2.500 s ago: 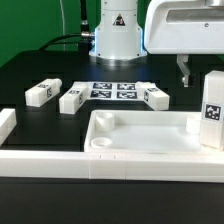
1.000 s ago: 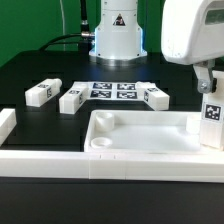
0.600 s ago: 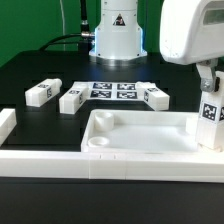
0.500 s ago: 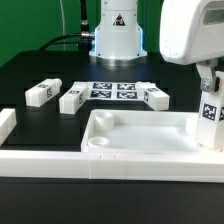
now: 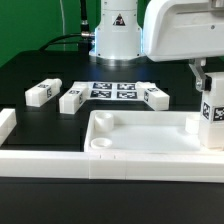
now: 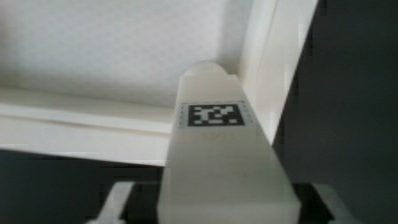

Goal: Assemble desk

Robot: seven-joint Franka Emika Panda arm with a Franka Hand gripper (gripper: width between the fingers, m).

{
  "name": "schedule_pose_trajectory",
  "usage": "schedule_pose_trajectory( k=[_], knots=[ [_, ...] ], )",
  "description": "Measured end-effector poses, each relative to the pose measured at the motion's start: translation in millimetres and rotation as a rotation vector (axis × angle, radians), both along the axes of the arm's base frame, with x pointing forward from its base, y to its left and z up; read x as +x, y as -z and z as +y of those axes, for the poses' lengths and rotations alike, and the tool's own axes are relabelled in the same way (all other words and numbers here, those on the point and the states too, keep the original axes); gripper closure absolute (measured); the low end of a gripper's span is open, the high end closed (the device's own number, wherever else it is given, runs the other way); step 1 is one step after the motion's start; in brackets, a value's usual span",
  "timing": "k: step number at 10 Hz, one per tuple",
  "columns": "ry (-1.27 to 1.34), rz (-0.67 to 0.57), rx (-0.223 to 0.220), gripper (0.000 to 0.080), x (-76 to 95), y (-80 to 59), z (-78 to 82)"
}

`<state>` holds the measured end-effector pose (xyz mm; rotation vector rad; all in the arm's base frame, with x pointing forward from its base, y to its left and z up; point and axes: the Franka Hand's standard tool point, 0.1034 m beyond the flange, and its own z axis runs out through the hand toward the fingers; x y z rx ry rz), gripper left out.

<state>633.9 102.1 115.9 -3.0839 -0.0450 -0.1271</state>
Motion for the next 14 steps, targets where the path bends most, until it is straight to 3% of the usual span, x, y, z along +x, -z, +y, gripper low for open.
schedule_pose_trajectory(
  k=[2,5,8,10,14],
  knots=[
    [0.274,0.008,0.030,0.0509,0.6,0.5,-1.5],
    [0.470,0.024,0.046,0.0509,0.7,0.2,-3.0],
    [0.424,0.024,0.041,0.0508,0.7,0.0,-2.9],
    [0.326,0.026,0.028,0.0195,2.3,-3.7,-0.7],
    [-0.121,-0.007,-0.019,0.0151,5.3,-6.3,3.1]
  ],
)
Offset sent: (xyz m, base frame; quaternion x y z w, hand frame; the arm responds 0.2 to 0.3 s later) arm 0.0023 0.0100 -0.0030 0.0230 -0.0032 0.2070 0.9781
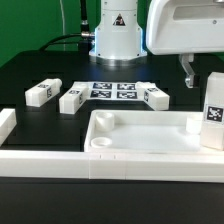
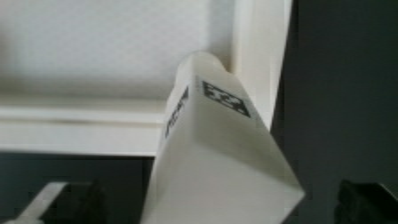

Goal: Assemble desk

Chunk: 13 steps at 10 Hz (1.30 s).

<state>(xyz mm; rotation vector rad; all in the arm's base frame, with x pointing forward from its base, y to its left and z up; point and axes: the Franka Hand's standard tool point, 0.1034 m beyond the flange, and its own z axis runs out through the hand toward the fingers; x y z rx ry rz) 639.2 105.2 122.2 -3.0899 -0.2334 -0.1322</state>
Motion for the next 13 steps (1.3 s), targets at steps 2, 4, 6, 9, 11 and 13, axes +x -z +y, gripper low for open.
schedule_pose_trajectory(
  k=[2,4,6,9,11,13],
  knots=[
    [-0.153,-0.007,-0.017,0.0151,-0.1,1.4,0.1],
    [-0.299,-0.012,-0.029,0.0151,-0.8,2.8,2.5],
    [-0.445,-0.019,-0.051,0.0151,-1.6,3.0,6.7],
    [-0.613,-0.023,-0.070,0.0151,-2.4,4.4,4.3],
    [-0.730,-0.027,-0.082,0.0151,-1.9,4.4,1.2],
    [-0.780,-0.029,-0.086,0.0174,-1.7,4.5,0.1]
  ],
)
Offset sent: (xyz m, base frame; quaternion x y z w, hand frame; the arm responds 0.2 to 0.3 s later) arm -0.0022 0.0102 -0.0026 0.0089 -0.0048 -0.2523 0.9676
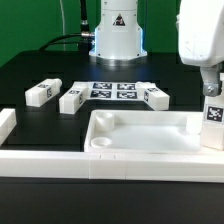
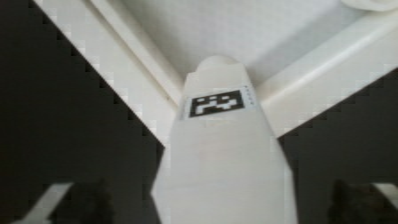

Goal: Assemble desk

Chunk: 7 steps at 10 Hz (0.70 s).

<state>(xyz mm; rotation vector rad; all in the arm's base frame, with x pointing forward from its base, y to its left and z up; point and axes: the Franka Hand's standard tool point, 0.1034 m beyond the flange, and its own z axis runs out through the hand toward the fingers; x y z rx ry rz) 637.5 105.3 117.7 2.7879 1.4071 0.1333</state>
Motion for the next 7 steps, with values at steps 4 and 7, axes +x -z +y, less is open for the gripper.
schedule_pose_trajectory(
  k=[4,7],
  knots=[
    [0.031,0.002,0.003,0.0508,-0.3,0.4,0.1],
    [0.253,0.011,0.032,0.0508,-0.4,0.3,0.2]
  ],
)
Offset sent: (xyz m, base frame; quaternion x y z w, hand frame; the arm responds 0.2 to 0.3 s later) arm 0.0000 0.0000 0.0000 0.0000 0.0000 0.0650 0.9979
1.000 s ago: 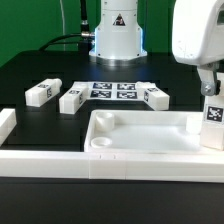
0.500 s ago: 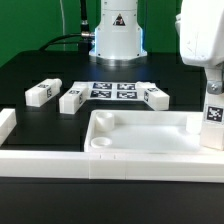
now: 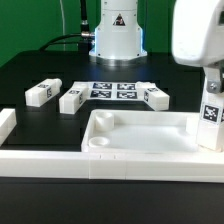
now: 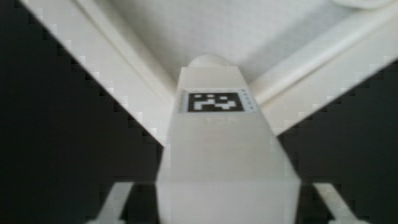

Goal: Assemble desk

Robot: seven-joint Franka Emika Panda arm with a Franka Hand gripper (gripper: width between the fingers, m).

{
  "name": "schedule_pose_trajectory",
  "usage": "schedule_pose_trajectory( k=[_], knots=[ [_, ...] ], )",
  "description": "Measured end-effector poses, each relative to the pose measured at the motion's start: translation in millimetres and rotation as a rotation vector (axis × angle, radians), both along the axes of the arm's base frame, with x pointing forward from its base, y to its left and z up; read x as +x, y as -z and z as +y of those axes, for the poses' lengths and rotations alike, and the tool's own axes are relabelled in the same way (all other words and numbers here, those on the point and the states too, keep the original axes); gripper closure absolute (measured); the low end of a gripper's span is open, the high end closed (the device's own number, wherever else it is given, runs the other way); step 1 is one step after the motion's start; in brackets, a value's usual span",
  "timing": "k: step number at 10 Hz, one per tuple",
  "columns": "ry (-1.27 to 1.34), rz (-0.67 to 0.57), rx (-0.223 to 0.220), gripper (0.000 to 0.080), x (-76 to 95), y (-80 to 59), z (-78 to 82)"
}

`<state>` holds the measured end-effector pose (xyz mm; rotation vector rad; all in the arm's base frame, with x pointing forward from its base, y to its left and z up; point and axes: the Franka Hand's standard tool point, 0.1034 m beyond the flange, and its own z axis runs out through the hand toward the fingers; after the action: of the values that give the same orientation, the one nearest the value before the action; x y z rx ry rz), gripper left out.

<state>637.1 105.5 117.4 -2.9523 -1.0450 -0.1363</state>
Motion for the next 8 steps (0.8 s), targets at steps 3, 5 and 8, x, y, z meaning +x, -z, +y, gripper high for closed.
schedule_pose_trajectory(
  k=[3,5,8],
  knots=[
    [0.329,0.018,0.037,0.0508,-0.8,1.0,0.3],
    [0.571,0.028,0.054,0.0508,-0.7,2.1,-0.1],
    [0.898,0.033,0.071,0.0508,1.1,2.7,-2.1]
  ],
)
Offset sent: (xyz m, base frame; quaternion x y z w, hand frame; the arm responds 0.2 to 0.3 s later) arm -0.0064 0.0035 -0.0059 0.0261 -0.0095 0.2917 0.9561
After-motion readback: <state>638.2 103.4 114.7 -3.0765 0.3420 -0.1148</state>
